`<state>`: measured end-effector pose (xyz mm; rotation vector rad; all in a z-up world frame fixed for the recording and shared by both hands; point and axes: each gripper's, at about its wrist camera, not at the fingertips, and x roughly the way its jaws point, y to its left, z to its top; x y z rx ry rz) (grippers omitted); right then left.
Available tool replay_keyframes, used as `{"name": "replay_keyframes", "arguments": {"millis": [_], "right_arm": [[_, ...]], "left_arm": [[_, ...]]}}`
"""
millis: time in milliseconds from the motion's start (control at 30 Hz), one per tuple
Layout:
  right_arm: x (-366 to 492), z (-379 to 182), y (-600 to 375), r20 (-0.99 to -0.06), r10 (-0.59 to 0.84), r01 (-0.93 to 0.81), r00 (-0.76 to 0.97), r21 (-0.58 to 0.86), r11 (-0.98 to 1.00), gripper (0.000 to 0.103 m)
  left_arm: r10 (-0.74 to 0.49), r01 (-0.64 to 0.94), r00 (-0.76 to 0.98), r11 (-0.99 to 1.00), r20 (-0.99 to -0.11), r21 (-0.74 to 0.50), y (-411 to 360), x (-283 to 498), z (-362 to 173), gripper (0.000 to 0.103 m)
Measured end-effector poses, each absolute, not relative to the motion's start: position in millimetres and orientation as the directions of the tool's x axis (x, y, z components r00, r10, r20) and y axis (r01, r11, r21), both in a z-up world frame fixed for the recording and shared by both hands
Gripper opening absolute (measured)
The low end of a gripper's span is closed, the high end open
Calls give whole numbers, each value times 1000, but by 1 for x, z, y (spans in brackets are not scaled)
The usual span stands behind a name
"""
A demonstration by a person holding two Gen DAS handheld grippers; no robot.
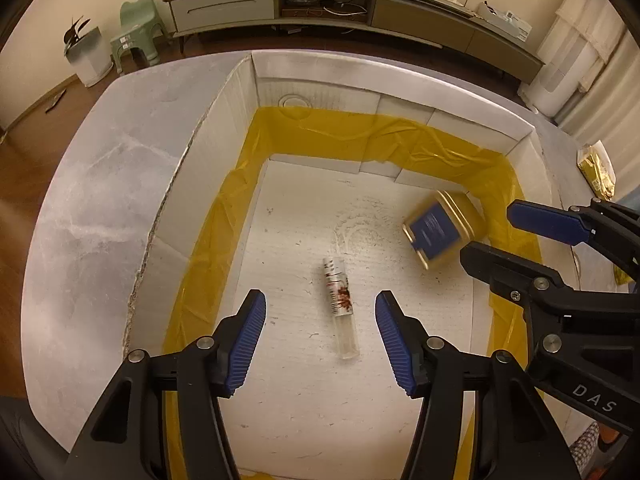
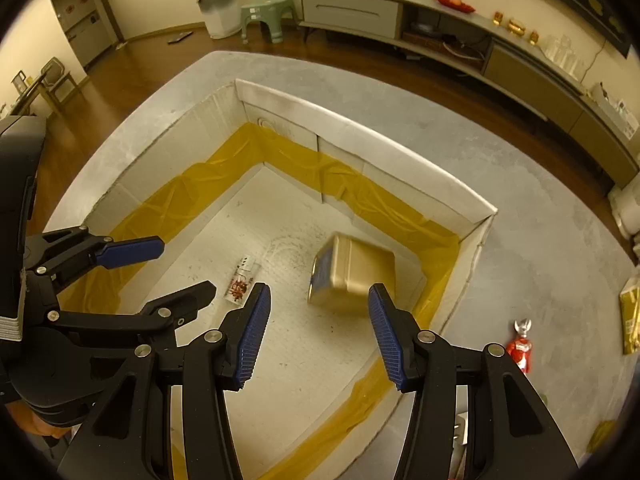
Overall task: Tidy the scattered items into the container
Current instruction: 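Withdraw both open tools from the box back toward the remaining items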
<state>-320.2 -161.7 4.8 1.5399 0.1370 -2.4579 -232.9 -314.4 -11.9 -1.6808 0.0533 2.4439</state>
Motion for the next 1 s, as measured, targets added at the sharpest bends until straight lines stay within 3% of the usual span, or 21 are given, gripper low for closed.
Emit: {"name": "replay_keyframes", "arguments": {"millis": [367, 567, 600, 633, 700, 1000], "right_arm": [[-244, 49, -155, -805, -135, 218, -578, 8, -976, 54], [-209, 32, -159, -808, -59, 191, -587, -67, -979, 54], [-206, 26, -160, -816, -61, 196, -575, -65, -978, 49], [-203, 21, -160, -823, -59, 197, -565, -66, -978, 37], [-196, 10, -159, -837, -63, 198, -544, -55, -979, 29], [-160, 5, -146, -832, -127, 198, -539, 21, -980, 27]], "left_arm": [[163, -236, -419, -970, -893, -66, -308, -188, 15, 59], [181, -268, -436, -961, -882, -65, -304, -148, 18, 59], [186, -267, -430, -961, -883, -72, -303, -140, 16, 59], [191, -268, -423, -960, -886, -79, -302, -132, 14, 59], [199, -272, -411, -958, -890, -89, -298, -116, 9, 59], [197, -292, -419, -954, -886, -74, -282, -76, -1, 59]]}}
